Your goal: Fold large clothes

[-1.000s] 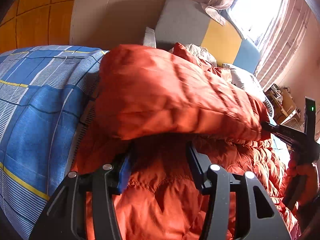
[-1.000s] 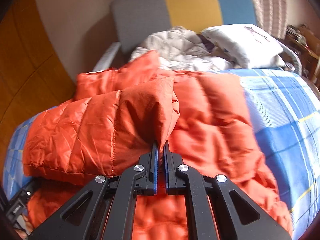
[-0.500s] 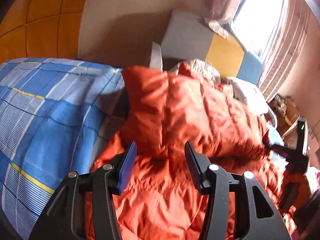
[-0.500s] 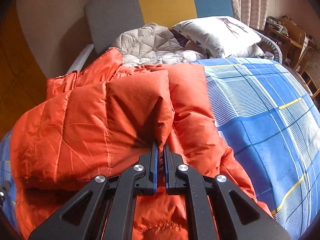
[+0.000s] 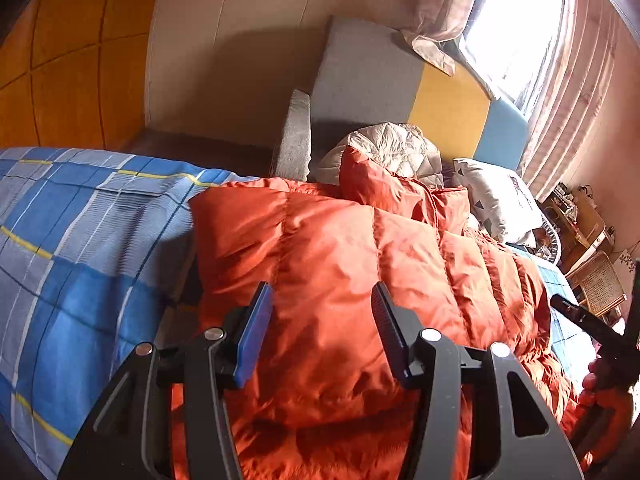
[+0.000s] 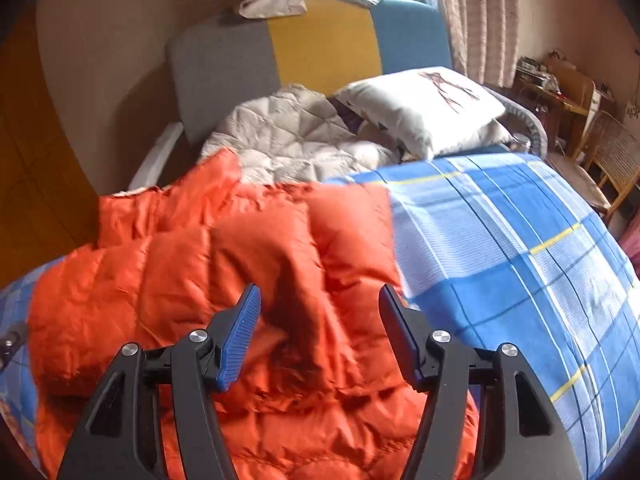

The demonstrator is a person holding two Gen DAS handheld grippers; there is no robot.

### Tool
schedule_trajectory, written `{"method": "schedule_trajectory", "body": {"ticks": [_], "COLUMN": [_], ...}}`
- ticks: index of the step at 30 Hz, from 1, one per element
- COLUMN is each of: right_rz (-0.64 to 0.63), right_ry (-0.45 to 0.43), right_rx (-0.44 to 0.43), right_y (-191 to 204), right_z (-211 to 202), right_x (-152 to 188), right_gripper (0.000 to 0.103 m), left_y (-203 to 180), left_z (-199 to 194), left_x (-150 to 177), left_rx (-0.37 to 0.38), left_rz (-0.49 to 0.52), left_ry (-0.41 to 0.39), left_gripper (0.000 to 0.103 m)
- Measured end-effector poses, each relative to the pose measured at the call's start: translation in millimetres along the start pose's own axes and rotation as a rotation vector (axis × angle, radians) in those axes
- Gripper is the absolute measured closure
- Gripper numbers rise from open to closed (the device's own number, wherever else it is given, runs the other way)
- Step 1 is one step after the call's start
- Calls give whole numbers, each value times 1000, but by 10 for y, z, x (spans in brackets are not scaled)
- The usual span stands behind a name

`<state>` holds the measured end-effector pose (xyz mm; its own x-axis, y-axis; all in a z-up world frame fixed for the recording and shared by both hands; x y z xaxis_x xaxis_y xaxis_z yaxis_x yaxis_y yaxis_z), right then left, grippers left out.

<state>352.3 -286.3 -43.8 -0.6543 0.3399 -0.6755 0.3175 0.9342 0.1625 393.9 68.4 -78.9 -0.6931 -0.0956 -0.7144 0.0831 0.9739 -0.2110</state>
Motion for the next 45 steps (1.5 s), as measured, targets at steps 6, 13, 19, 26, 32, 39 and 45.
{"method": "schedule_trajectory", "body": {"ticks": [6,13,19,26,32,39,45], "right_rz": [-65,-110,-134,-137,-158,-141,-122], "right_ry": [-7,31,38,68,76,79,31], "right_rx": [-31,8,2,-11,15,16,-3], "right_y": [407,509,467,444,484,507,568], "right_z": [134,492,698,867,876,713,553], "right_x": [-43,102,235,298,292,208,89], "right_gripper": [42,41,36,36,36,26,19], "left_y": [-64,-23,28,99,35,-140,-390], "left_z": [119,359,527,632,567,243,451], "left_x": [-58,63,184,252,213,-62,-296], "left_rx": [-7,-27,-35,-15,-56,-26,-9], "left_rz": [16,48,46,22,49,66,106], "left_ry": [0,50,68,73,83,2,34], "left_gripper": [50,51,49,50,51,43,42]}}
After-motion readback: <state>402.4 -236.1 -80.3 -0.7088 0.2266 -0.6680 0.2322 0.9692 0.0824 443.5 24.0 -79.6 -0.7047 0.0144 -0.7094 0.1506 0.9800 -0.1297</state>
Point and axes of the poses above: each gripper's, at about its wrist camera, not at the fingertips, and z roughly the way its jaws point, y to its left, x to its underside, the point moved 2 cm from there along z, roughly the way its jaws point, and after that the axes turned 6 degrees about z, right-handed, at the moved point
